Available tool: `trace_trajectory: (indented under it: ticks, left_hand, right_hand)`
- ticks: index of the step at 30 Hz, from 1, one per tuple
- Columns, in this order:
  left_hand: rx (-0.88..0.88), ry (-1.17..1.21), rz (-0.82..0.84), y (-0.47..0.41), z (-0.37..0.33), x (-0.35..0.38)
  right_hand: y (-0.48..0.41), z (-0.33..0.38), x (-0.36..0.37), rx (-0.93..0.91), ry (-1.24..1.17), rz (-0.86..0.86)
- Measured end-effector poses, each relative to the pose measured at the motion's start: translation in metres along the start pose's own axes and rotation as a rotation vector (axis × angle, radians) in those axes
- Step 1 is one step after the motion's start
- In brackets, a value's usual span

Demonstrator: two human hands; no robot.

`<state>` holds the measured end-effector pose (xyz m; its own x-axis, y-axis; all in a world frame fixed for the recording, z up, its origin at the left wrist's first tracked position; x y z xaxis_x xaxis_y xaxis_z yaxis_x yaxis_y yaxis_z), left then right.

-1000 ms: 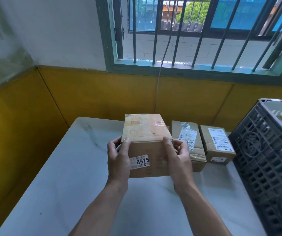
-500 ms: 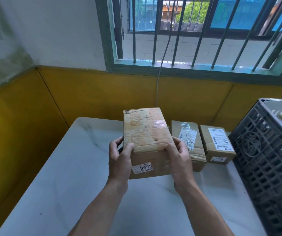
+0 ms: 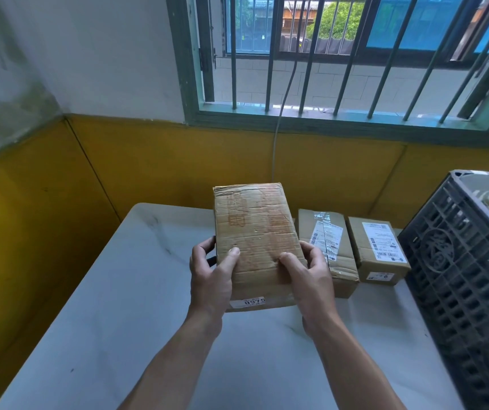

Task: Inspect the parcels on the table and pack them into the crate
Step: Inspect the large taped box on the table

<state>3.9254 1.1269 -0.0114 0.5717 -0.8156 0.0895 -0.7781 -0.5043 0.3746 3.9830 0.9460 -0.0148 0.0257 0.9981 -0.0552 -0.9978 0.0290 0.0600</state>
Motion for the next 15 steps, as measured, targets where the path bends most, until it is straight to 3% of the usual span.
trace_trajectory:
  ticks: [15]
  left_hand:
    - [0.063,-0.085,-0.050,-0.0022,-0.0017,-0.0051]
  right_hand:
    - [-0.0016,-0.0076,-0.0010,-0.031,-0.012,-0.009]
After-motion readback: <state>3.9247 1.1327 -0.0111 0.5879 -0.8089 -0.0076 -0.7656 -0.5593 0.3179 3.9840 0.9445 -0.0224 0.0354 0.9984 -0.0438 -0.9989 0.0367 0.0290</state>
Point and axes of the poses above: each hand's wrist, its own y-axis away from the middle knuckle, its own x-axis out of the palm, z = x × y, the point moved 8 cm from there along -y, towards the middle knuckle, and after that the axes turned 9 degrees about -x, right-handed, at the moved point
